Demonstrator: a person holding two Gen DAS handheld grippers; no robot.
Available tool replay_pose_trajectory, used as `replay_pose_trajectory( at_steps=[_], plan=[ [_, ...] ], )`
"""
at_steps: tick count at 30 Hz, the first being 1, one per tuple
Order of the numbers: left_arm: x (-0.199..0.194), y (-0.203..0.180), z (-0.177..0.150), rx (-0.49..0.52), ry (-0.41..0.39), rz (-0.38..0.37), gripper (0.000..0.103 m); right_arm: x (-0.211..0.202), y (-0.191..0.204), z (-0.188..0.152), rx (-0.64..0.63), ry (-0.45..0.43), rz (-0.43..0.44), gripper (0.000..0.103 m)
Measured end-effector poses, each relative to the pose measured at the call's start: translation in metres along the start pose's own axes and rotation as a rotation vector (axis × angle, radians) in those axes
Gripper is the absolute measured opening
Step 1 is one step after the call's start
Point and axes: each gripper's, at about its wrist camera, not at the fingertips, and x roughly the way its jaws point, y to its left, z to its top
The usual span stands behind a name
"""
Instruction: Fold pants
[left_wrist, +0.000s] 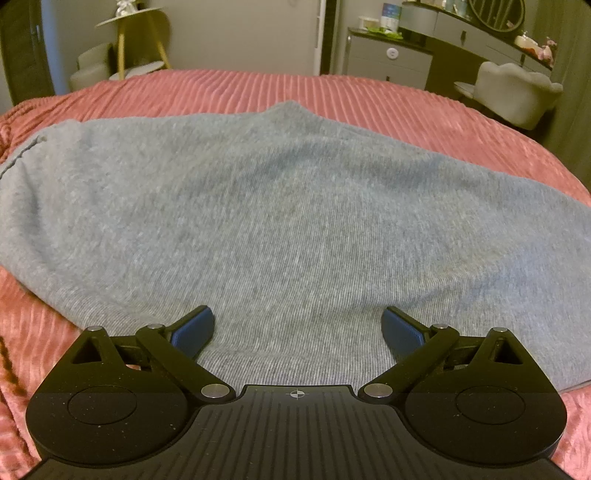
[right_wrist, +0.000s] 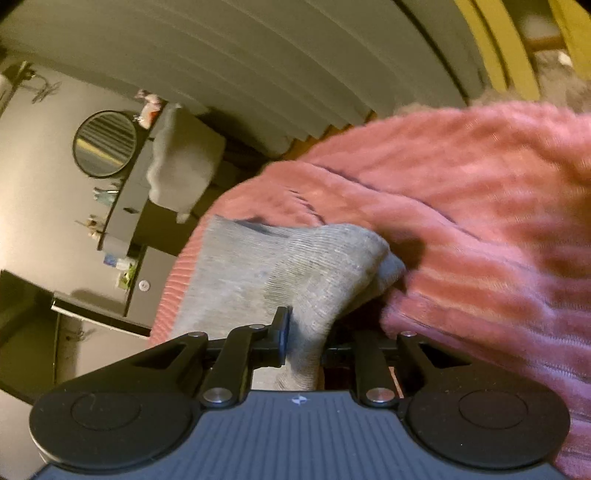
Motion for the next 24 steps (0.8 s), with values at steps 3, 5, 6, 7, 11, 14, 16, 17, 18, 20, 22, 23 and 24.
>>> replay_pose_trajectory(
  at_steps=[3, 5, 6, 7, 11, 14, 16, 17, 18, 20, 22, 23, 24],
  plan=[
    [0.000, 0.000, 0.000, 0.000, 0.000, 0.000, 0.101, 0.003, -0.005, -0.001, 0.037, -0.012, 0.011, 0.018],
    [0.000, 0.000, 0.000, 0.000, 0.000, 0.000, 0.101, 0.005, -0.003, 0.001, 0.045, -0.010, 0.009, 0.018],
    [0.000, 0.000, 0.000, -0.001, 0.000, -0.001, 0.101, 0.004, 0.000, 0.001, 0.040, -0.014, 0.012, 0.015],
    [0.000, 0.001, 0.000, -0.002, 0.000, -0.003, 0.101, 0.001, 0.004, 0.001, 0.025, -0.028, 0.024, 0.012],
    [0.000, 0.002, -0.001, -0.002, -0.001, -0.005, 0.101, -0.015, 0.029, -0.004, -0.075, -0.082, 0.074, 0.011],
    [-0.003, 0.003, 0.000, -0.008, 0.004, -0.016, 0.101, -0.007, 0.033, -0.002, -0.116, -0.055, -0.039, 0.011],
    [-0.010, 0.008, 0.001, -0.025, 0.004, -0.038, 0.101, -0.004, 0.032, 0.000, -0.107, -0.046, -0.090, 0.011],
    [-0.016, 0.013, 0.002, -0.048, 0.002, -0.050, 0.101, -0.006, 0.035, 0.000, -0.120, -0.050, -0.100, 0.010],
    [-0.024, 0.019, 0.003, -0.075, -0.010, -0.068, 0.101, -0.009, 0.043, 0.000, -0.154, -0.067, -0.110, 0.010],
    [-0.040, 0.033, 0.005, -0.135, -0.042, -0.115, 0.101, -0.019, 0.074, -0.008, -0.306, -0.116, -0.114, 0.010],
    [-0.055, 0.044, 0.010, -0.170, -0.078, -0.125, 0.101, -0.029, 0.124, -0.027, -0.546, -0.165, -0.092, 0.010],
    [-0.063, 0.050, 0.013, -0.180, -0.102, -0.117, 0.101, -0.035, 0.152, -0.045, -0.681, -0.185, -0.060, 0.010],
    [-0.070, 0.055, 0.016, -0.184, -0.126, -0.104, 0.101, -0.042, 0.182, -0.067, -0.811, -0.202, -0.011, 0.010]
  ],
)
